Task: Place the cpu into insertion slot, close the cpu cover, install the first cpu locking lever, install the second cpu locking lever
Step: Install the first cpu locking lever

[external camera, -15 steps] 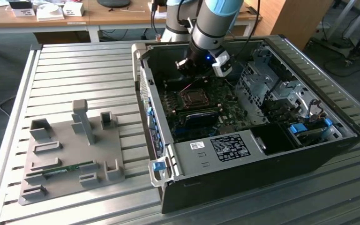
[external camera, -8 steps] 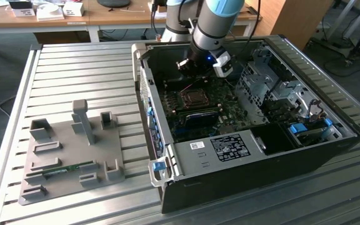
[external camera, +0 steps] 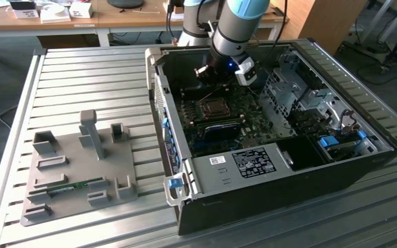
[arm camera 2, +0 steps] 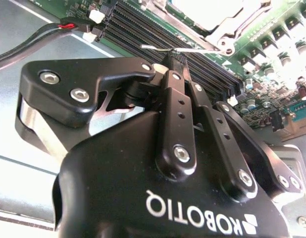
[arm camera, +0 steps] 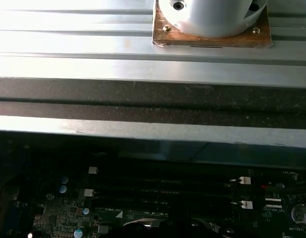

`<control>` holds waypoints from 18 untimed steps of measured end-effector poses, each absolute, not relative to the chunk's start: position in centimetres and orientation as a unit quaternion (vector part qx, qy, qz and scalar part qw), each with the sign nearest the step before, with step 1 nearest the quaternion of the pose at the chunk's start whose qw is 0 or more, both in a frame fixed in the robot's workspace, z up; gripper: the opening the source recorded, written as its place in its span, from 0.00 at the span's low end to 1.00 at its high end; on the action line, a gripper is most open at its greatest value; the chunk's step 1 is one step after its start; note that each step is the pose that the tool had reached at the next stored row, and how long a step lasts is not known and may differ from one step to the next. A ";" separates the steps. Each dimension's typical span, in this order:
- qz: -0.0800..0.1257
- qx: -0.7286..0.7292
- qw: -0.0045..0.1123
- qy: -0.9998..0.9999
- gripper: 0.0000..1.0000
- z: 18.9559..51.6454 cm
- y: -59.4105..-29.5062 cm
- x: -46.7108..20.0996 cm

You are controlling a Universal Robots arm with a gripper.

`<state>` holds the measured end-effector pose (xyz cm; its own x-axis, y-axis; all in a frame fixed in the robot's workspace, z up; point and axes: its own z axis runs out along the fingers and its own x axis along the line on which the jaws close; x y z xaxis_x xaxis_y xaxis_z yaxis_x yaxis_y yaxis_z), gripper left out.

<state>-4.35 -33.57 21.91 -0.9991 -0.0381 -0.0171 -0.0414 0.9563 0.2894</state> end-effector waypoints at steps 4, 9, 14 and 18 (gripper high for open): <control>0.146 -0.020 0.006 0.989 0.11 21.4 -33.6 -4.1; 0.146 -0.020 0.006 0.989 0.11 21.3 -33.6 -4.1; 0.146 -0.020 0.006 0.989 0.11 21.2 -33.6 -4.1; 0.146 -0.020 0.006 0.989 0.11 20.9 -33.6 -4.1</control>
<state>-4.12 -33.60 20.93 -0.9991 -0.0381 -0.0172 -0.0415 0.9565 0.2889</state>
